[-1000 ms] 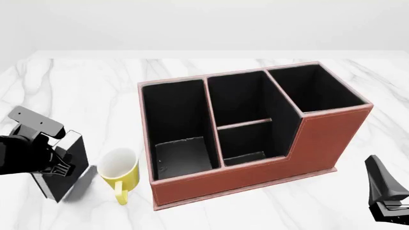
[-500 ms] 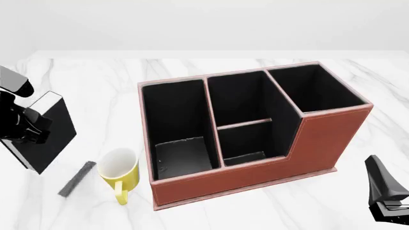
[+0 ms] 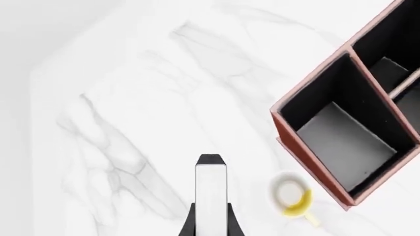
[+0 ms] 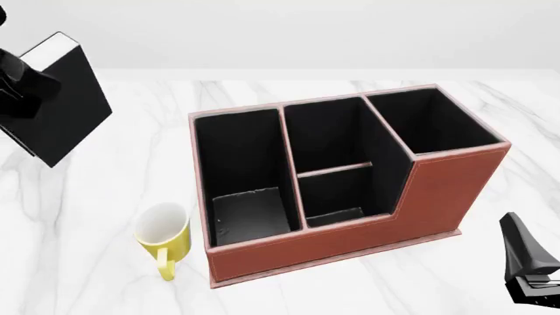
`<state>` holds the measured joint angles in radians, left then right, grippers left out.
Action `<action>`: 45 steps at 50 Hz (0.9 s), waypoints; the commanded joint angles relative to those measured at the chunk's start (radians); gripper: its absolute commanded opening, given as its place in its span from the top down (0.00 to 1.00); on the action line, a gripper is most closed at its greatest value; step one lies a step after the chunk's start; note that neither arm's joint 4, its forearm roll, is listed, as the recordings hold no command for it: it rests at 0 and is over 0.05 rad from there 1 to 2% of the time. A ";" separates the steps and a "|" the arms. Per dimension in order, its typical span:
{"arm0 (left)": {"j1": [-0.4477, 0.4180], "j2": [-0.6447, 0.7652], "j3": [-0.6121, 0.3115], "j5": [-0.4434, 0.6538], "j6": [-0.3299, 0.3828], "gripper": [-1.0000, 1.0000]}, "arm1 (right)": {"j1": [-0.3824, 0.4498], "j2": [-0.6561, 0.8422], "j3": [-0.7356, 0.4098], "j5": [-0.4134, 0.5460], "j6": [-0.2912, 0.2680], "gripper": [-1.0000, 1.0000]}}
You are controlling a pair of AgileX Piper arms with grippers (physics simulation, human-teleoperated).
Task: Pick up the book and place it in the back compartment of the caddy.
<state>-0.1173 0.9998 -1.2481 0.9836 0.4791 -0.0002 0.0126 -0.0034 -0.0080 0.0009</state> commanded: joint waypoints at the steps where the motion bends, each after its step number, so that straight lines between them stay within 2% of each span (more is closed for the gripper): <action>1: -0.108 0.040 -0.107 0.010 0.010 1.00 | 0.000 0.000 0.000 0.000 0.000 0.00; 9: -0.220 0.124 -0.257 0.015 0.009 1.00 | 0.000 0.000 0.000 0.000 0.000 0.00; 11: -0.237 0.137 -0.269 0.016 0.008 1.00 | 0.000 0.000 0.000 0.000 0.000 0.00; 17: -0.358 0.219 -0.315 -0.037 -0.010 1.00 | 0.000 0.000 0.000 0.000 0.000 0.00; 19: -0.367 0.229 -0.317 -0.047 -0.009 1.00 | 0.000 0.000 0.000 0.000 0.000 0.00; 20: -0.414 0.244 -0.314 -0.068 -0.020 1.00 | 0.000 0.000 0.000 0.000 0.000 0.00; 22: -0.418 0.255 -0.320 -0.083 -0.021 1.00 | 0.000 0.000 0.000 0.000 0.000 0.00; 28: -0.508 0.329 -0.324 -0.150 -0.043 1.00 | 0.000 0.000 0.000 0.000 0.000 0.00; 35: -0.551 0.360 -0.319 -0.197 -0.064 1.00 | 0.000 0.000 0.000 0.000 0.000 0.00; 41: -0.601 0.375 -0.270 -0.269 -0.084 1.00 | 0.000 0.000 0.000 0.000 0.000 0.00; 42: -0.632 0.376 -0.253 -0.269 -0.098 1.00 | 0.000 0.000 0.000 0.000 0.000 0.00; 45: -0.634 0.379 -0.238 -0.292 -0.099 1.00 | 0.000 0.000 0.000 0.000 0.000 0.00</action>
<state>-0.6706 1.3485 -1.5179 0.7769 0.3944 -0.0002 0.0126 -0.0034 -0.0080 0.0009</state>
